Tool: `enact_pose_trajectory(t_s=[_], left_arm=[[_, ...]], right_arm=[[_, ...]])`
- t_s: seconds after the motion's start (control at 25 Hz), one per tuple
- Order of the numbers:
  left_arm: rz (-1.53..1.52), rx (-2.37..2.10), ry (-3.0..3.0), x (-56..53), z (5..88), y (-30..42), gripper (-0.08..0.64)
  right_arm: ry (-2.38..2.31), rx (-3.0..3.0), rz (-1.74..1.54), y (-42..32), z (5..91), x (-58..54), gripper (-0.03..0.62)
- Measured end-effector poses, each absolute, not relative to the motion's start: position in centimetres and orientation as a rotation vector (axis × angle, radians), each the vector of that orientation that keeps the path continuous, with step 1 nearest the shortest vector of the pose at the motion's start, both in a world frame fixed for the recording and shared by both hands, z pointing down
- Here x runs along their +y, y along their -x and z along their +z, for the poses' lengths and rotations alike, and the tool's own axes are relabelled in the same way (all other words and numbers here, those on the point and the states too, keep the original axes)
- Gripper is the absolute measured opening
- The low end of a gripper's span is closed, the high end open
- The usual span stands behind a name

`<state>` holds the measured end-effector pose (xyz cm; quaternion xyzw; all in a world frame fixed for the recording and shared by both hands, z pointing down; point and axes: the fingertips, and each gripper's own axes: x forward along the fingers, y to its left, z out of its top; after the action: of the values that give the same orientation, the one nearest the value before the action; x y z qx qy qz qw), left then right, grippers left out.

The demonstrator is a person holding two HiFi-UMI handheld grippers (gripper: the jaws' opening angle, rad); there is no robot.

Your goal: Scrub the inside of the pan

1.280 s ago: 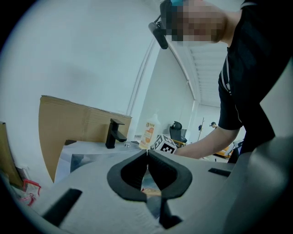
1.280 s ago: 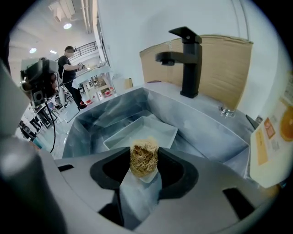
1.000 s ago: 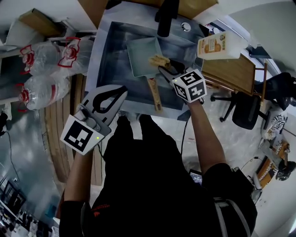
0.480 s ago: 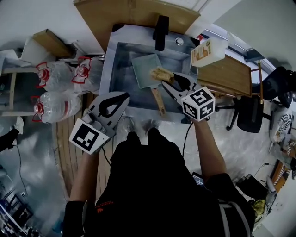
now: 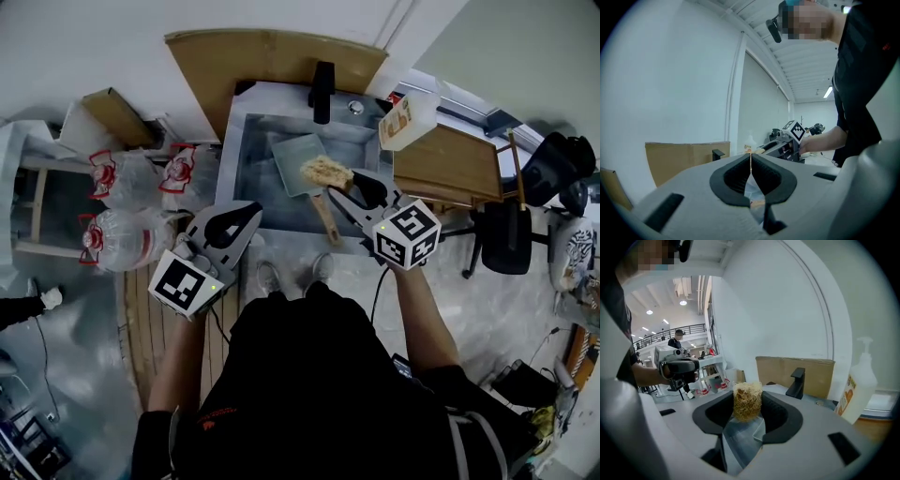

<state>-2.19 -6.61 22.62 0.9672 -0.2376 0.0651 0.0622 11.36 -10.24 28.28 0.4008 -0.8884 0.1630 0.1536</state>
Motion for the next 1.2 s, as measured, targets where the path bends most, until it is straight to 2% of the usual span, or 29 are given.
enact_pose_trajectory(t_s=[1.2], left_arm=[[0.168,-0.69,-2.956,-6.9,21.5,2.5,0.025]], right_arm=[[-1.186,-2.602,0.421,-9.8,24.8,-8.7,0.179]])
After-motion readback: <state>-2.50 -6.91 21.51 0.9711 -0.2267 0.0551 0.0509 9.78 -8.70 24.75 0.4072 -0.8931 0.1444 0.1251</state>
